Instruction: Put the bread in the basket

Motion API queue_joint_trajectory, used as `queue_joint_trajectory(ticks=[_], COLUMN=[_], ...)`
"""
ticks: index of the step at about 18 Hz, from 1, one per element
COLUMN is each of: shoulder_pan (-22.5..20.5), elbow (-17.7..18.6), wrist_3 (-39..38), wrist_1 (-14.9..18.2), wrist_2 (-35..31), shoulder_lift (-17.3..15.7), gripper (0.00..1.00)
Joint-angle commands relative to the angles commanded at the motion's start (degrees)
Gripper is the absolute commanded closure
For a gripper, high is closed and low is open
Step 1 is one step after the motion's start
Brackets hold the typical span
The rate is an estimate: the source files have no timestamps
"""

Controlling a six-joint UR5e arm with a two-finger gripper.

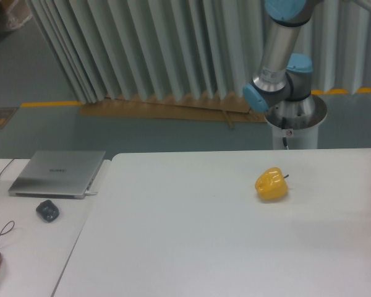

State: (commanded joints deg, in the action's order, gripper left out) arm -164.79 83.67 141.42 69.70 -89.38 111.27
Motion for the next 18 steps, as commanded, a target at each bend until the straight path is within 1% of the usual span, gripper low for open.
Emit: queue_joint_trajectory(ticks=[1,2,4,5,6,7,8,9,15,18], shoulder_pan=[0.0,0.0,0.0,0.0,0.0,0.0,0.0,0.0,0.0,-0.17], elbow=[0.0,0.0,0.17,0.26,0.26,0.26,0.44,0.53,0.53,0.44], wrist_3=[0.0,0.0,0.0,0.0,0.0,-0.09,-0.09,-0.09,-0.09,-0.09], wrist_1=[0.0,0.0,-0.09,-0.09,-0.09,-0.17,-0.09,-0.17,0.0,0.26], wrist_2=[0.0,0.0,0.09,0.35,0.61,0.88,1.57,2.28,2.99,4.74], shoulder_lift=[0.0,0.0,0.0,0.0,0.0,0.0,-0.09,-0.09,-0.62,-1.23], gripper=[0.71,0.68,0.47,0.44,0.38,0.21,0.02,0.0,0.0,0.0])
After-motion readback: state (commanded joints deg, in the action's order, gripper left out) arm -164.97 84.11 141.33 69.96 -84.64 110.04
